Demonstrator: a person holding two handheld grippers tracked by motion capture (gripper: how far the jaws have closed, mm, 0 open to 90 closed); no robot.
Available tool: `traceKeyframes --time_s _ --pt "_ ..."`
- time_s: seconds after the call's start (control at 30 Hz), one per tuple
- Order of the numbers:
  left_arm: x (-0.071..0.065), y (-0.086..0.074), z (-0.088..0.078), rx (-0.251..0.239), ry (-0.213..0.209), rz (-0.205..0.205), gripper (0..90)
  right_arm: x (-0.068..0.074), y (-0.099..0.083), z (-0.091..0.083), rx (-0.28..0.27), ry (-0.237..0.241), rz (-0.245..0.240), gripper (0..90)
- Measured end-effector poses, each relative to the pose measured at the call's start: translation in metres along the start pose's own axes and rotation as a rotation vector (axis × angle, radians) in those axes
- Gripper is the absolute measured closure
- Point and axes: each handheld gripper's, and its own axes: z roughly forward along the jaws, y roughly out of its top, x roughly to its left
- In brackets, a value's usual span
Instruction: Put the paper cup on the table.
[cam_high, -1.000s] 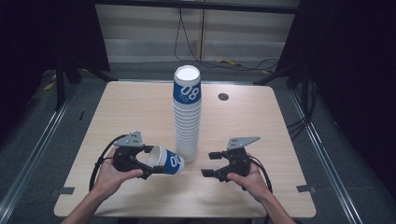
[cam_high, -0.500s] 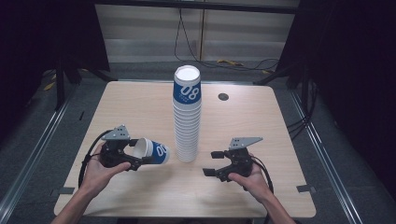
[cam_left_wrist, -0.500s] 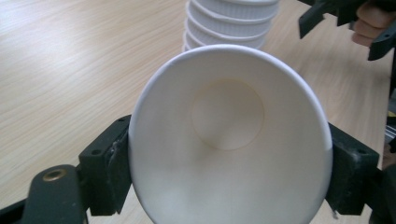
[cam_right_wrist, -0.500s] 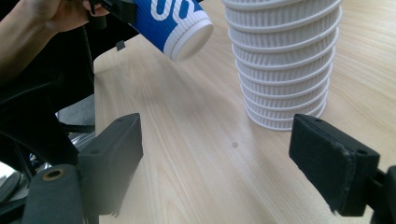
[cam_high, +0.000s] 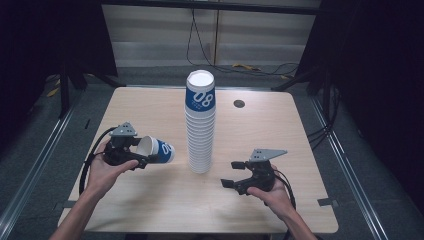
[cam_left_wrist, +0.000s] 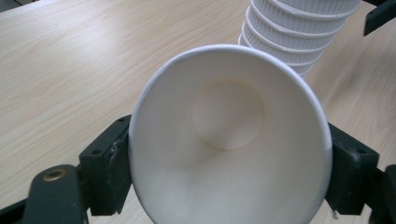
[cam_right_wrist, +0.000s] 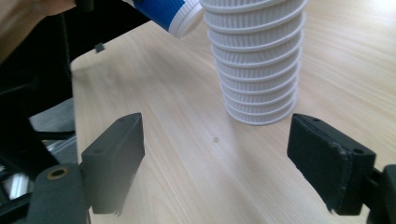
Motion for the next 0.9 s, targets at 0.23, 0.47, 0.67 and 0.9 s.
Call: traceKeyframes --time_s 0.23,0.47,0.67,0.9 --pt "0.009 0.011 -0.001 0.061 0.002 0.025 18.5 0.005 -0.007 -0.013 -0.009 -0.047 -0.013 19.0" --pt "0.020 0.017 -0.003 0.119 0.055 0.033 18.4 -0.004 -0.011 -0.015 -0.014 -0.073 0.005 19.2" --pt "0.025 0.022 0.001 0.157 0.061 0.019 18.1 -0.005 -0.012 -0.014 -0.012 -0.071 0.003 18.8" --pt "0.033 0.025 0.009 0.256 0.077 0.014 17.7 -0.006 -0.012 -0.013 0.005 -0.062 0.006 17.5"
